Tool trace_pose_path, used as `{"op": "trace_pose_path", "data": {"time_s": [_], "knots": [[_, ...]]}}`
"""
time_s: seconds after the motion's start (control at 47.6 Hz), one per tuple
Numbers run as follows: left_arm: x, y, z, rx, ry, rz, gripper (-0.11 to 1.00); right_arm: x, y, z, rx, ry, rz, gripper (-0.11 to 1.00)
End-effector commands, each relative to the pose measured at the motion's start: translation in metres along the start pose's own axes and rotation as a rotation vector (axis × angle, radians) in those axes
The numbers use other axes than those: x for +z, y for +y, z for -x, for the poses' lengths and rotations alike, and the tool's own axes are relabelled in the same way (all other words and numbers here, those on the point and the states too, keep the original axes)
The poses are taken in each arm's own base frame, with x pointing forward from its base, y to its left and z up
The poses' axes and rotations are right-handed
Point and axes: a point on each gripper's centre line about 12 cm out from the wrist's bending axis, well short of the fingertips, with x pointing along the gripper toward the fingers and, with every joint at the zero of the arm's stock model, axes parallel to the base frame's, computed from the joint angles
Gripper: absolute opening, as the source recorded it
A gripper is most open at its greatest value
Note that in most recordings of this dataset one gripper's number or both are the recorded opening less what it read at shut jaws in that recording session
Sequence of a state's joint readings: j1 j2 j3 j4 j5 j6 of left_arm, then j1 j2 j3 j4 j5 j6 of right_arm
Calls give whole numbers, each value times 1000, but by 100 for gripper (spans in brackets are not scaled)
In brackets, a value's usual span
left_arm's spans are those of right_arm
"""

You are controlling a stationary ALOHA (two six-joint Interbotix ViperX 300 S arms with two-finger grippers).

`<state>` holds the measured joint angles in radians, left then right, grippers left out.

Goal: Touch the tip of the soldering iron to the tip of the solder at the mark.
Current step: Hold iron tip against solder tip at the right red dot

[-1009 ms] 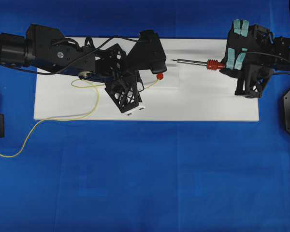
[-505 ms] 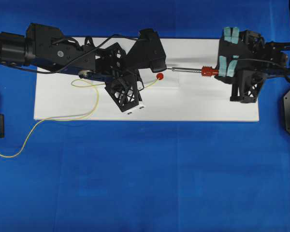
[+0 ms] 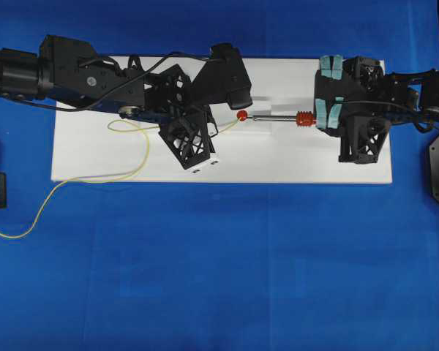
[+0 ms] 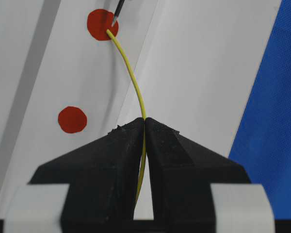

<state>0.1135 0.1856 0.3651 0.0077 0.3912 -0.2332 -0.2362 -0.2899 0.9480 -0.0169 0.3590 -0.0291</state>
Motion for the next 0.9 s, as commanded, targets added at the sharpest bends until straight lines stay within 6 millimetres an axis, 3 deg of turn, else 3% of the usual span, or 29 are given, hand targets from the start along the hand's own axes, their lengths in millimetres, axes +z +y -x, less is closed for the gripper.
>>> {"op": "trace_pose_path", "data": {"time_s": [0.0,0.883], "knots": [[9,-1,7,-5,-30,0,2,12,-1,2,-2,-34,-1,6],[8,-2,8,-5,-26,-1,2,14,-3,-3,-6,-20,-1,6]]}}
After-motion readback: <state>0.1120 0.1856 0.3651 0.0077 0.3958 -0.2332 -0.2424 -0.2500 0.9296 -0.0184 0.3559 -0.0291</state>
